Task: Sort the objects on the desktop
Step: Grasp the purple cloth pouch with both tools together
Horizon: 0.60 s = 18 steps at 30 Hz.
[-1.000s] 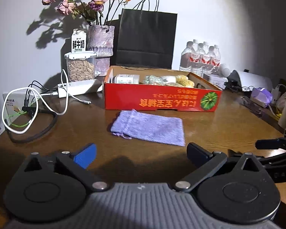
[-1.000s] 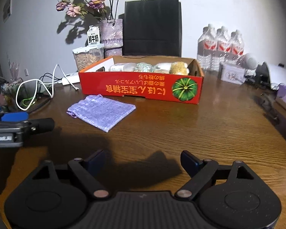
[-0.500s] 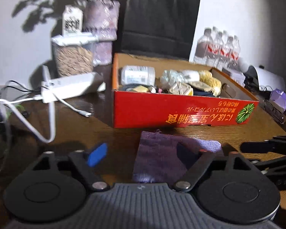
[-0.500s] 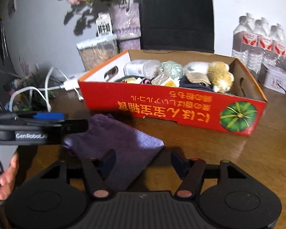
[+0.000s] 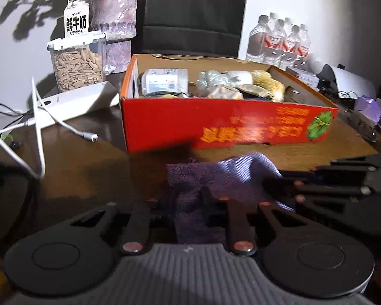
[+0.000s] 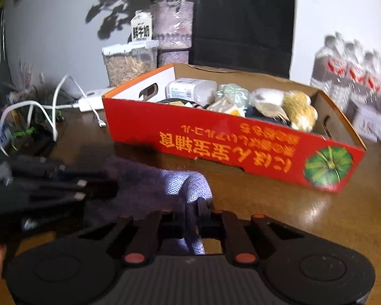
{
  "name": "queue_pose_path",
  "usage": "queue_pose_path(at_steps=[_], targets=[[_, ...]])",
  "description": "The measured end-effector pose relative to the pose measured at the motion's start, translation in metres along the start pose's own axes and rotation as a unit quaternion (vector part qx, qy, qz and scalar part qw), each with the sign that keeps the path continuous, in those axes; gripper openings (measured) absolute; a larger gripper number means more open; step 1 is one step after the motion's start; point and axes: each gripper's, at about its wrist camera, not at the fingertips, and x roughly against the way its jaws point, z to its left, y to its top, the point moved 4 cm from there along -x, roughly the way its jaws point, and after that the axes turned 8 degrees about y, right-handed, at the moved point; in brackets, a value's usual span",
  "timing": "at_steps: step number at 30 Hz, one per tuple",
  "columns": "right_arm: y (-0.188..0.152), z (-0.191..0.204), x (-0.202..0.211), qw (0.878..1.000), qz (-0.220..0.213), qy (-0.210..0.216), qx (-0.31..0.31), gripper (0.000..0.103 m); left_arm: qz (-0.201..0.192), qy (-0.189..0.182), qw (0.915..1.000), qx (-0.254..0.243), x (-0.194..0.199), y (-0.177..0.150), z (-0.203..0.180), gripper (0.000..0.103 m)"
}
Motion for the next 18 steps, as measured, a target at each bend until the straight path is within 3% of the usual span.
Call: queue_pose_path(at_steps=[4,11,18], targets=[[-0.018,-0.008,0.040,1.000,-0.021,-0.004,-0.017,0.007,-0.014,-0.018,0.9997,0.001,0.033,-0.018,-0.022,0.013],[-0.062,-0.015,0.116,0.998,-0.053,-0.024,-0.023,0.007,-0.037,-0.072,0.9967,-0.006,0.086,-0.040,-0.067,0.010],[-0.086,-0.015,0.149,0.996,-0.074,-0.019,-0.048,0.007,-0.040,-0.082,0.9956,-0.022,0.107,-0.055,-0.086,0.009]])
